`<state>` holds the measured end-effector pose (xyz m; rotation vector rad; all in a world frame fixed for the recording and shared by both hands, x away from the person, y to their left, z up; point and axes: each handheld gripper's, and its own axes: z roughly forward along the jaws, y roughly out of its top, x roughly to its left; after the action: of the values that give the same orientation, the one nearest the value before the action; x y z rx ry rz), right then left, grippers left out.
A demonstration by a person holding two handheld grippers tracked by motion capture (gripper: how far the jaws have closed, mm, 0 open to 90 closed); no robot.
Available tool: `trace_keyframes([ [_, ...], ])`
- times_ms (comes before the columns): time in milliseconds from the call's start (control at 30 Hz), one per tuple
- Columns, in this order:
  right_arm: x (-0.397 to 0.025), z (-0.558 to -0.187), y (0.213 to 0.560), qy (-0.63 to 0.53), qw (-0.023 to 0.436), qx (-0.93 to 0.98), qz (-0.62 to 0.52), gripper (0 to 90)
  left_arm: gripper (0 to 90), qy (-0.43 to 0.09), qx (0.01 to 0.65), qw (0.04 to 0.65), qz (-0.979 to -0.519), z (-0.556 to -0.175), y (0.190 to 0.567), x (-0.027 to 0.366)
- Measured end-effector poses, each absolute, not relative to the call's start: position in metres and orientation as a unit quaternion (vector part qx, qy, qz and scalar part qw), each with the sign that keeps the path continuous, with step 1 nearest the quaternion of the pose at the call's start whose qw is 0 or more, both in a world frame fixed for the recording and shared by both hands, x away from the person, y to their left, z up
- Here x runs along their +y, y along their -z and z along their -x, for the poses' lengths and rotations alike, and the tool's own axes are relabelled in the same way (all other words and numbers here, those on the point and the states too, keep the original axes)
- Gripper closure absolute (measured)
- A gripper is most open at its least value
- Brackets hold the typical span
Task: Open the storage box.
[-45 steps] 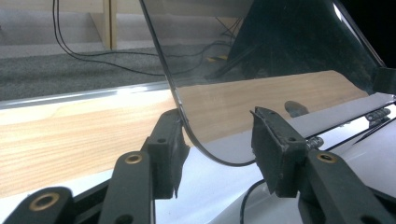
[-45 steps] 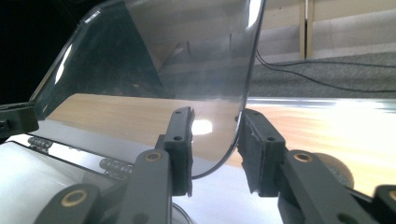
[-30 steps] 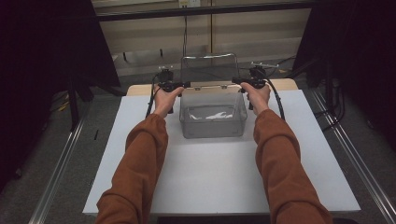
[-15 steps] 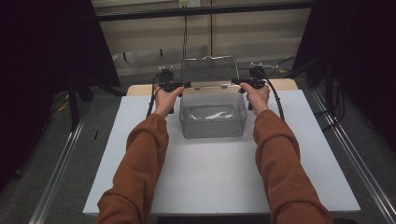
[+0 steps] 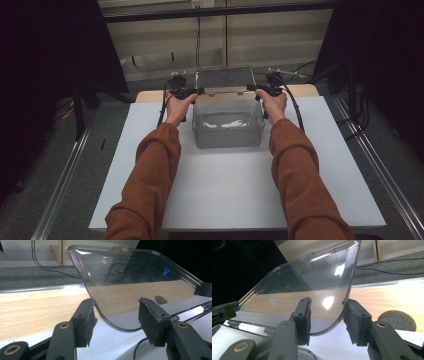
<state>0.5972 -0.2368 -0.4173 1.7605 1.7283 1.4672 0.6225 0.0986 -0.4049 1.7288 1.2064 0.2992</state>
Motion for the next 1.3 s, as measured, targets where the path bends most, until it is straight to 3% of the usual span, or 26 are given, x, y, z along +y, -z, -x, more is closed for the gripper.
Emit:
trace_keyframes([
  [267,-0.237,-0.597,0.418,-0.493,0.153,0.597,-0.614,50.5,45.8,-0.124,0.493,0.484,-0.712,-0.623,0.408,0.098],
  [667,-0.229,-0.593,0.415,-0.499,0.186,0.607,-0.59,40.2,23.8,-0.159,0.472,0.488,-0.717,-0.619,0.404,0.097],
  [900,-0.227,-0.581,0.406,-0.5,0.225,0.627,-0.554,30.0,11.4,-0.175,0.468,0.491,-0.714,-0.608,0.397,0.104],
  [1033,-0.234,-0.572,0.4,-0.505,0.241,0.622,-0.548,25.0,9.0,-0.184,0.46,0.496,-0.714,-0.6,0.393,0.109],
  [1300,-0.232,-0.556,0.396,-0.504,0.269,0.637,-0.517,3.5,8.2,-0.21,0.425,0.505,-0.722,-0.581,0.382,0.104],
])
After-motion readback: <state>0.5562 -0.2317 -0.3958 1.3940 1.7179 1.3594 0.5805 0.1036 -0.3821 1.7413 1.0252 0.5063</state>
